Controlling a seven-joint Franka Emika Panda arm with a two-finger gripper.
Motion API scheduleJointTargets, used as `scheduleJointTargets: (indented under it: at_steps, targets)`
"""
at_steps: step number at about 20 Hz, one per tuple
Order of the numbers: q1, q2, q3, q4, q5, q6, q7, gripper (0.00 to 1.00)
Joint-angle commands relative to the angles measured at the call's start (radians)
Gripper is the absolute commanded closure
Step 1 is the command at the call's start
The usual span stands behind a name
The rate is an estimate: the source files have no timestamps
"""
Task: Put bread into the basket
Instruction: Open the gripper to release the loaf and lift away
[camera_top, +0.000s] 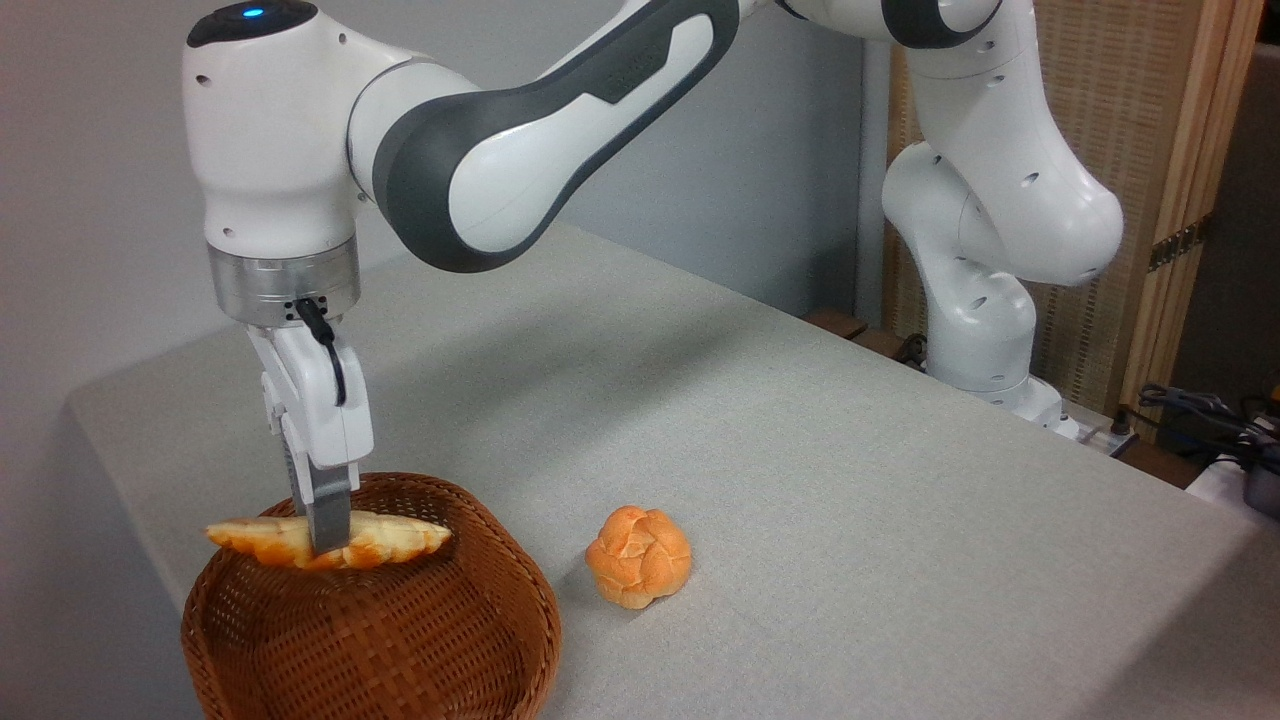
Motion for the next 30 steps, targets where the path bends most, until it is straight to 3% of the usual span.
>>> scheduleJointTargets:
  at_steps: [1, 8, 11, 14, 21, 30]
  targets:
    - [-0.001, -0.004, -0.002, 0.013, -0.008, 0.001, 0.001, 0.00]
    - [0.008, -0.034, -0.005, 0.013, -0.017, -0.034, -0.038, 0.00]
    - [0.068, -0.109, -0.049, 0.013, -0.019, -0.199, -0.060, 0.00]
    - [0.088, -0.186, -0.048, 0.004, -0.022, -0.304, -0.060, 0.00]
    - [0.078, -0.292, 0.009, -0.016, -0.014, -0.476, -0.063, 0.00]
    - [0.035, -0.294, 0.049, -0.015, -0.006, -0.485, -0.106, 0.00]
